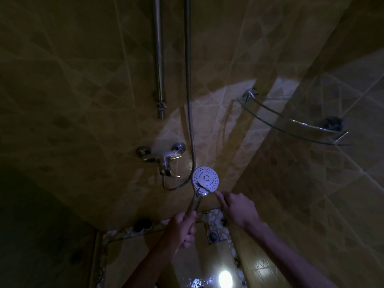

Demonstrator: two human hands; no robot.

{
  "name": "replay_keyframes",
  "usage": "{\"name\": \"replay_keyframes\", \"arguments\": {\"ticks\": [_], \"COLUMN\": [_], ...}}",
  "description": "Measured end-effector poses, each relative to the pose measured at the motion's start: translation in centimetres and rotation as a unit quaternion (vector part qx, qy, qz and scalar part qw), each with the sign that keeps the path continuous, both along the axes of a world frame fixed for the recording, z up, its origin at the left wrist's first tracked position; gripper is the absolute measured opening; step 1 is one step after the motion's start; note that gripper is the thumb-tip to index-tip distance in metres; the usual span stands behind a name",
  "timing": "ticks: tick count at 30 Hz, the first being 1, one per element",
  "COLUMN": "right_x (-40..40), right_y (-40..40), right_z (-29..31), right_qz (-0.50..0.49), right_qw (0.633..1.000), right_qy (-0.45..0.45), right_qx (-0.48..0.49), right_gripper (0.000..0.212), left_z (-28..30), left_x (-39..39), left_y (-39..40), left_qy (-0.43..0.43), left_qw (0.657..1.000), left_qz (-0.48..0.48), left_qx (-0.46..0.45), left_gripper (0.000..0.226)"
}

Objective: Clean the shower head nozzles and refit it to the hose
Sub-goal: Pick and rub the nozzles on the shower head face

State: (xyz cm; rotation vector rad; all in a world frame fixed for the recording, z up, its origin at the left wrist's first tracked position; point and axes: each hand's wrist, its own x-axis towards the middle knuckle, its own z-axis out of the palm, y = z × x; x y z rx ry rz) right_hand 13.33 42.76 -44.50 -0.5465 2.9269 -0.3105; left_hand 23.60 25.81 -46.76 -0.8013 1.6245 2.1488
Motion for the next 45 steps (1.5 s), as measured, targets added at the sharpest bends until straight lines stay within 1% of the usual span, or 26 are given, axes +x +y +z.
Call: {"name": "replay_keyframes", "arguments": {"ticks": [4,7,9,11,13,14,15,17,19,20,21,23,25,27,30,32,35,37,40,45], "right_x": [-0.9,-2.8,-4.3,-5.8,-7.0,-7.5,-8.1,-9.5,-11.8,-13.1,-14.4,-16.5,-18.4,-19.8,-21.4,-21.8,-21.7,-21.5,-21.5,-21.4], "right_y": [0.6,1.7,2.8,4.2,5.8,6.6,7.4,8.7,9.6,9.9,10.1,10.5,10.9,11.1,11.4,11.4,11.4,11.5,11.8,11.5], "right_z": [1.1,3.8,6.8,10.6,14.7,16.6,18.4,21.0,22.2,22.4,22.6,22.9,22.9,22.8,22.3,21.6,21.0,20.8,20.1,19.2], "right_qz": [-0.017,-0.048,-0.061,-0.057,-0.04,-0.03,-0.022,-0.026,-0.023,-0.022,-0.031,-0.061,-0.068,-0.064,-0.087,-0.106,-0.119,-0.114,-0.104,-0.1], "right_qw": [0.999,0.996,0.991,0.982,0.967,0.961,0.959,0.956,0.954,0.956,0.961,0.973,0.977,0.98,0.985,0.987,0.987,0.988,0.99,0.989], "right_qy": [-0.035,-0.009,0.033,0.103,0.189,0.218,0.233,0.254,0.278,0.279,0.26,0.201,0.184,0.184,0.145,0.119,0.104,0.102,0.098,0.106], "right_qx": [-0.025,-0.074,-0.115,-0.148,-0.166,-0.167,-0.163,-0.143,-0.111,-0.092,-0.083,-0.096,-0.081,-0.029,0.01,0.008,0.011,0.01,-0.025,-0.019], "right_gripper": [0.054,0.047,0.049,0.052,0.035,0.025,0.02,0.019,0.017,0.017,0.017,0.019,0.022,0.024,0.027,0.026,0.024,0.023,0.027,0.017], "left_z": [-0.4,-0.4,-0.4,-0.3,-0.3,-0.3,-0.2,-0.1,0.1,0.3,0.5,0.8,1.1,1.2,1.4,1.4,1.3,1.2,1.0,1.1], "left_x": [-0.1,-0.9,-1.4,-1.8,-2.2,-2.3,-2.5,-2.7,-2.7,-2.8,-2.8,-3.0,-3.2,-3.4,-3.6,-3.7,-3.8,-3.8,-3.8,-3.8], "left_y": [0.4,0.7,0.7,0.8,0.8,0.8,0.9,1.0,1.1,1.2,1.2,1.4,1.4,1.3,1.3,1.3,1.3,1.2,1.1,1.1], "left_qy": [-0.003,0.001,0.007,0.011,0.007,0.004,0.003,0.006,0.01,0.011,0.013,0.017,0.019,0.017,0.015,0.014,0.012,0.011,0.013,0.01], "left_qw": [1.0,0.999,0.999,0.998,0.998,0.998,0.998,0.998,0.998,0.998,0.998,0.998,0.998,0.998,0.998,0.998,0.998,0.998,0.998,0.997], "left_qz": [0.002,0.011,0.016,0.019,0.019,0.019,0.016,0.007,0.004,0.004,0.003,0.003,0.004,0.008,0.011,0.013,0.015,0.012,0.008,0.019], "left_qx": [0.022,0.035,0.048,0.057,0.062,0.065,0.068,0.065,0.06,0.06,0.06,0.059,0.057,0.058,0.057,0.06,0.065,0.063,0.058,0.08], "left_gripper": [0.023,0.027,0.031,0.034,0.034,0.034,0.033,0.03,0.029,0.029,0.029,0.029,0.029,0.03,0.03,0.031,0.031,0.03,0.03,0.028]}}
